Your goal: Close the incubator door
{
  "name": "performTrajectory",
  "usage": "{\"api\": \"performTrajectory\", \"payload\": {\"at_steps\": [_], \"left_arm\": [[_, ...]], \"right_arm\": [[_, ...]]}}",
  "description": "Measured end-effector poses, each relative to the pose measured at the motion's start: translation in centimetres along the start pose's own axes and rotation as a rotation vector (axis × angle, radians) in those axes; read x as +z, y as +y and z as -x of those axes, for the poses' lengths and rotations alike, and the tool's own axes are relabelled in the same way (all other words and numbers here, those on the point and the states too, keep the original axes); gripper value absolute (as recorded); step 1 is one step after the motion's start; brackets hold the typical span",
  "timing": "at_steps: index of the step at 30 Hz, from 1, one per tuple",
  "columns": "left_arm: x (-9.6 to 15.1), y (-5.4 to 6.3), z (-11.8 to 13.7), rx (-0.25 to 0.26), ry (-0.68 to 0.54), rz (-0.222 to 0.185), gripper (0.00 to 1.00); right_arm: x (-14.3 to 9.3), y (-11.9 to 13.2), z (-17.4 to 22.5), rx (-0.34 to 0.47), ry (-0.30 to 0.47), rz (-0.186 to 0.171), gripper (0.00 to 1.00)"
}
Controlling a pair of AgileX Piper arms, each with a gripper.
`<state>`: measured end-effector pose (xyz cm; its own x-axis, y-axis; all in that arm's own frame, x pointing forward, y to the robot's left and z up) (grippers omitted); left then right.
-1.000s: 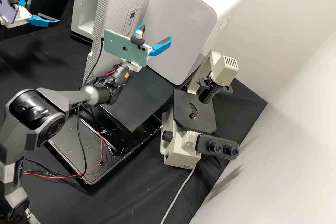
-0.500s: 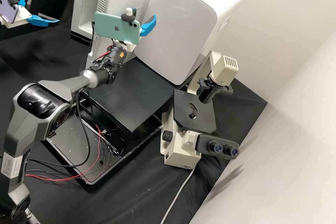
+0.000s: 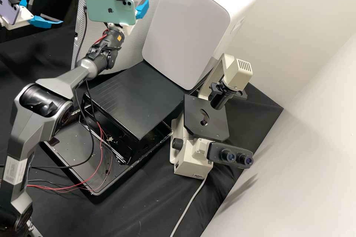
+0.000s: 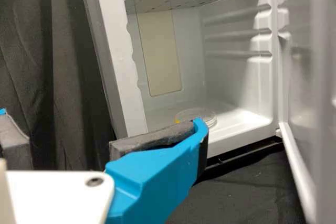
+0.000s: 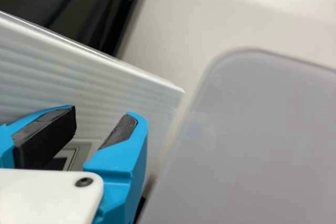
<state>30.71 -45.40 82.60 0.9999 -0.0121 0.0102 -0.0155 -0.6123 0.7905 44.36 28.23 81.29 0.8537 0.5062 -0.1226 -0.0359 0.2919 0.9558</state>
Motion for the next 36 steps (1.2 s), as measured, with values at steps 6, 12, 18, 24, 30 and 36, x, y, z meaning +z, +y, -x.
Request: {"api": "performTrajectory", "payload": {"at_steps": [6,12,18,24,30,36], "left_arm": [[0.0,0.0,0.0,0.000,0.000,0.000,1.00],[0.0,0.0,0.0,0.000,0.000,0.000,1.00],[0.0,0.0,0.0,0.000,0.000,0.000,1.00],[0.0,0.0,0.0,0.000,0.000,0.000,1.00],[0.0,0.0,0.0,0.000,0.000,0.000,1.00],[0.0,0.0,0.0,0.000,0.000,0.000,1.00]], "right_arm": [[-0.9,0.5,-1.6,-0.003,0.033,-0.022,0.00],[-1.1,0.8,-2.8,-0.007,0.054,-0.042,0.00],[-1.0,0.6,-3.6,-0.008,0.068,-0.061,0.00],[-0.8,0.1,-4.1,-0.023,0.064,-0.077,0.00],[-1.0,0.0,-5.5,-0.048,0.094,-0.041,0.00],[-1.4,0.2,-7.2,-0.001,0.064,-0.005,0.00]]}}
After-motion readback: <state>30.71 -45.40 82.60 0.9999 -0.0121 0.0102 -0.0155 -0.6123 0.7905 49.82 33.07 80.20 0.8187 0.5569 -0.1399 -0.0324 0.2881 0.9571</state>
